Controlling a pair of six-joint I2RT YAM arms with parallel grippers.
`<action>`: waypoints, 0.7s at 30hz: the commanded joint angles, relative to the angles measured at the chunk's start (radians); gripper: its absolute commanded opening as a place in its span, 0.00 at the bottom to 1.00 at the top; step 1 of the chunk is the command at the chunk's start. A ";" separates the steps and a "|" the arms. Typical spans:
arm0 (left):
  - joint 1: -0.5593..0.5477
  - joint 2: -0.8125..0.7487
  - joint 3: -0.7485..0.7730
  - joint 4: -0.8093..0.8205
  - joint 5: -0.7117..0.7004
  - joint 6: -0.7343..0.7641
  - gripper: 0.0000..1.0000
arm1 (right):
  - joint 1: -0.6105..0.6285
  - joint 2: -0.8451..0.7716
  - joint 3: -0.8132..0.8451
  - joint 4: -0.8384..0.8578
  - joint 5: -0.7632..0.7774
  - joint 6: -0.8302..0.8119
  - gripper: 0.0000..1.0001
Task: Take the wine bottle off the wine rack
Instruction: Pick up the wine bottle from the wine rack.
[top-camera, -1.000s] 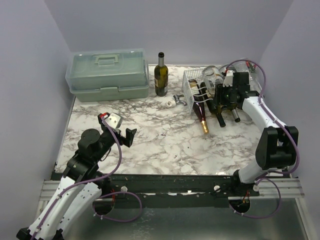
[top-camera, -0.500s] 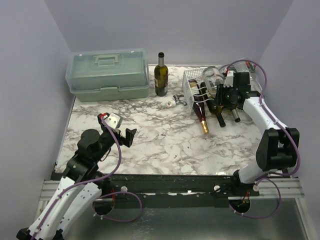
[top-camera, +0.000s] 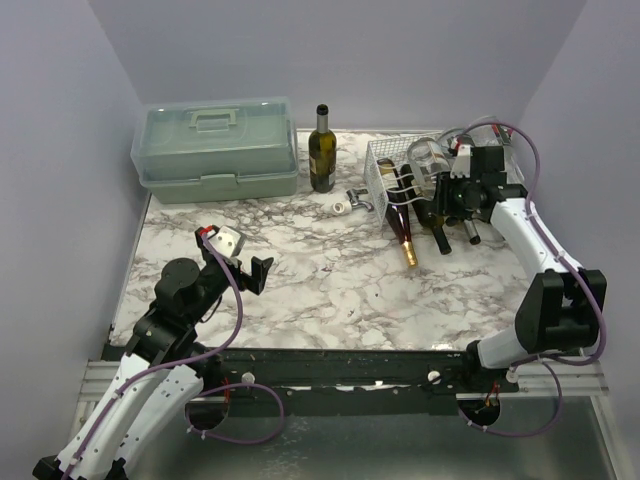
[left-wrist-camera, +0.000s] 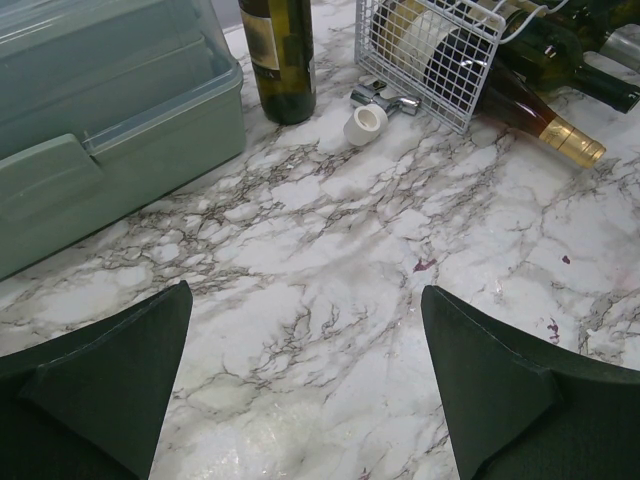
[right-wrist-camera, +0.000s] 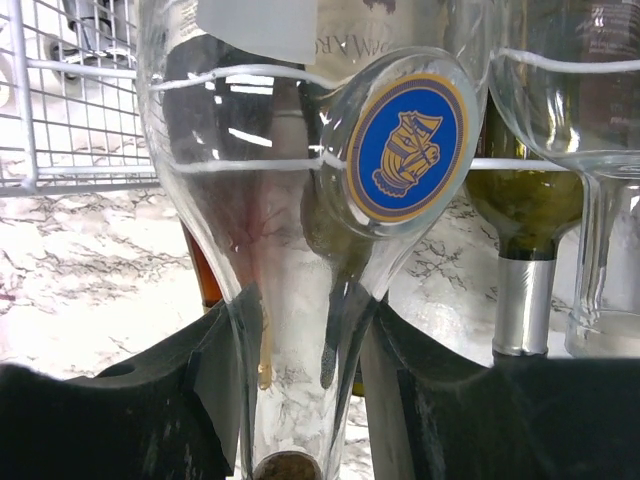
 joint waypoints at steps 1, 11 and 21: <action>0.006 -0.005 -0.012 0.018 0.015 -0.002 0.99 | 0.004 -0.103 0.019 0.147 -0.059 -0.004 0.00; 0.006 0.003 -0.016 0.019 0.011 -0.001 0.99 | -0.010 -0.149 -0.002 0.159 -0.118 -0.001 0.00; 0.006 0.007 -0.016 0.019 0.011 -0.001 0.99 | -0.027 -0.190 -0.025 0.179 -0.147 0.001 0.00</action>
